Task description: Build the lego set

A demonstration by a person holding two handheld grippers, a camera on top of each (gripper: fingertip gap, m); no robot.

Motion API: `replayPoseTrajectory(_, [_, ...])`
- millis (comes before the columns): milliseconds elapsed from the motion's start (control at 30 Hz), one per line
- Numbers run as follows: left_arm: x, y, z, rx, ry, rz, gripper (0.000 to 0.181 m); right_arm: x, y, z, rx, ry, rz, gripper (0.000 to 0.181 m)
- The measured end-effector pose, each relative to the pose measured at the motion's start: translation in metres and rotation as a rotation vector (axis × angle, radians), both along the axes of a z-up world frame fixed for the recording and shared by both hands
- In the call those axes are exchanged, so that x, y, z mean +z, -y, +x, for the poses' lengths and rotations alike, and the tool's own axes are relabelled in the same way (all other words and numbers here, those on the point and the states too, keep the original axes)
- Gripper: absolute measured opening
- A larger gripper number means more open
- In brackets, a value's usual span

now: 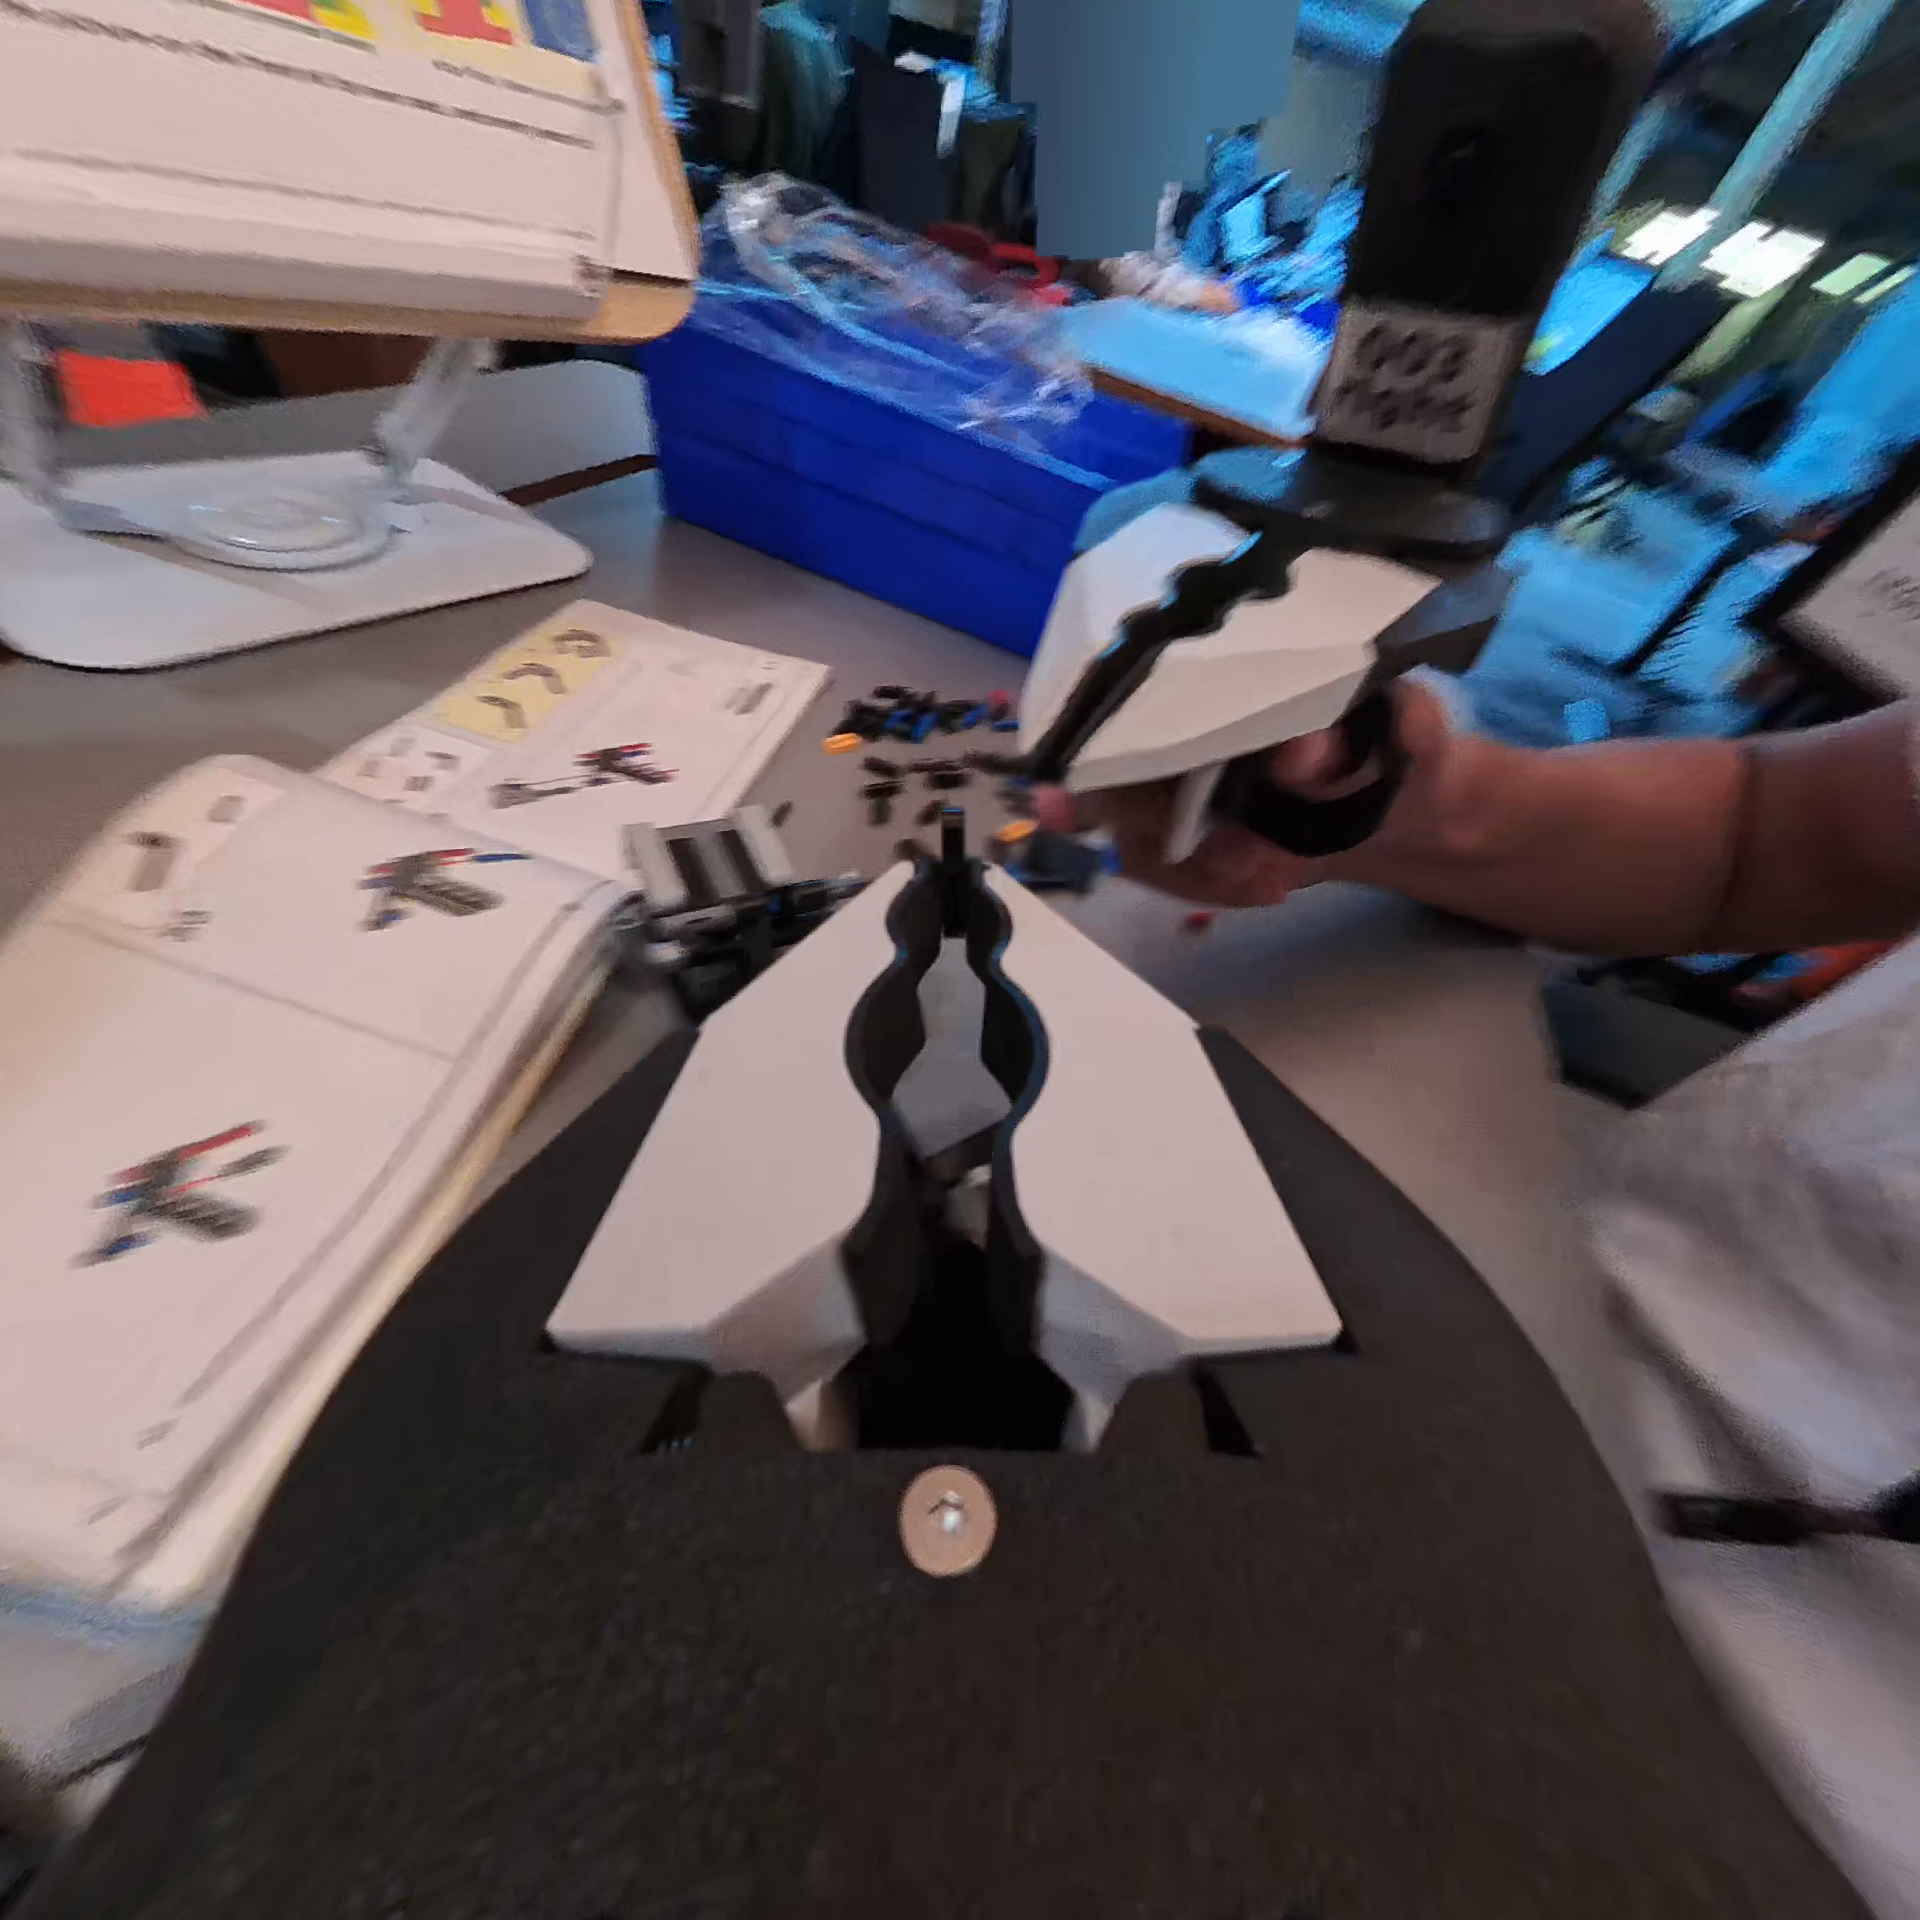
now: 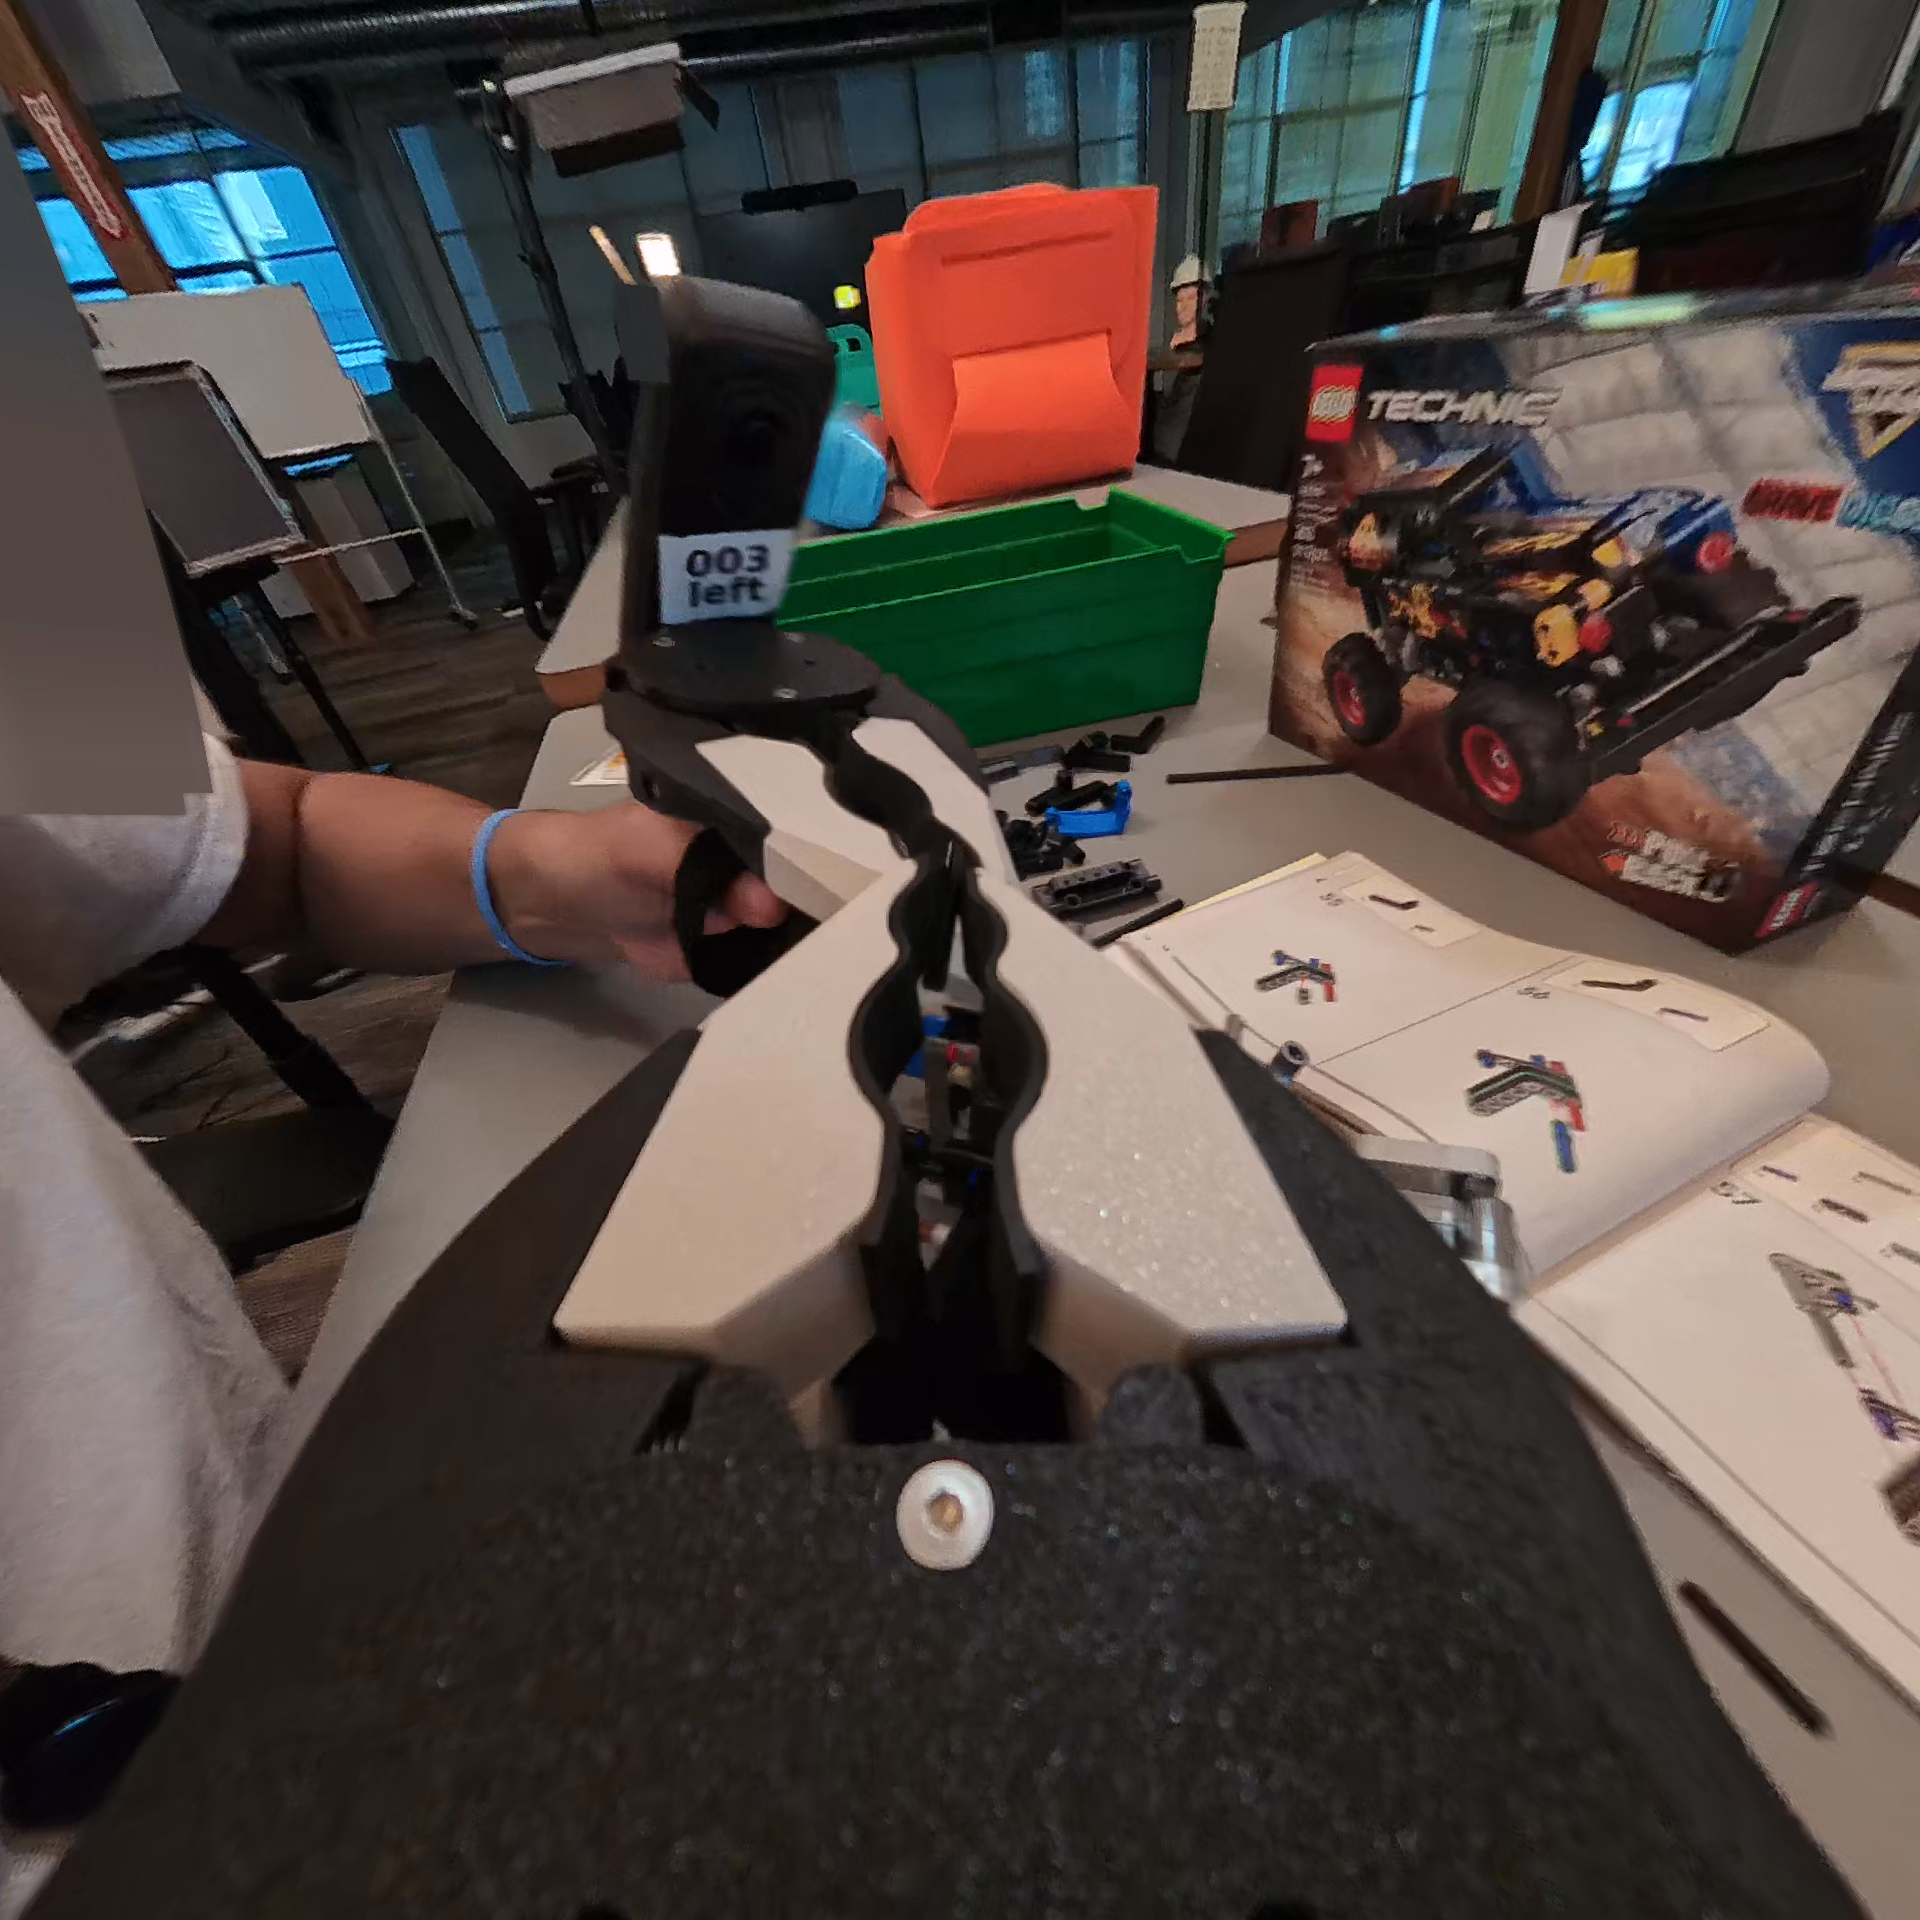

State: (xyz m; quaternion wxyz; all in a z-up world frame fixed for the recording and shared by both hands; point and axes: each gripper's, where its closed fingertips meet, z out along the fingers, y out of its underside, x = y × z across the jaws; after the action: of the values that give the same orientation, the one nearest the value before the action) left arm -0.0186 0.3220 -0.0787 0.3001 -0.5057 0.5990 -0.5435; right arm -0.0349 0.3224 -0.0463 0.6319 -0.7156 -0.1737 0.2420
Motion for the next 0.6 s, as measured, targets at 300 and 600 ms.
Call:
replayPoseTrajectory(300, [-0.021, 0.013, 0.004, 0.051, 0.029, 0.538, 0.002, -0.010, -0.007, 0.004, -0.009, -0.124, -0.096, 0.002])
replayPoseTrajectory(600, [-0.016, 0.011, 0.003, 0.114, 0.097, 0.764, 0.002, -0.019, -0.006, -0.012, 0.037, -0.141, -0.117, 0.002])
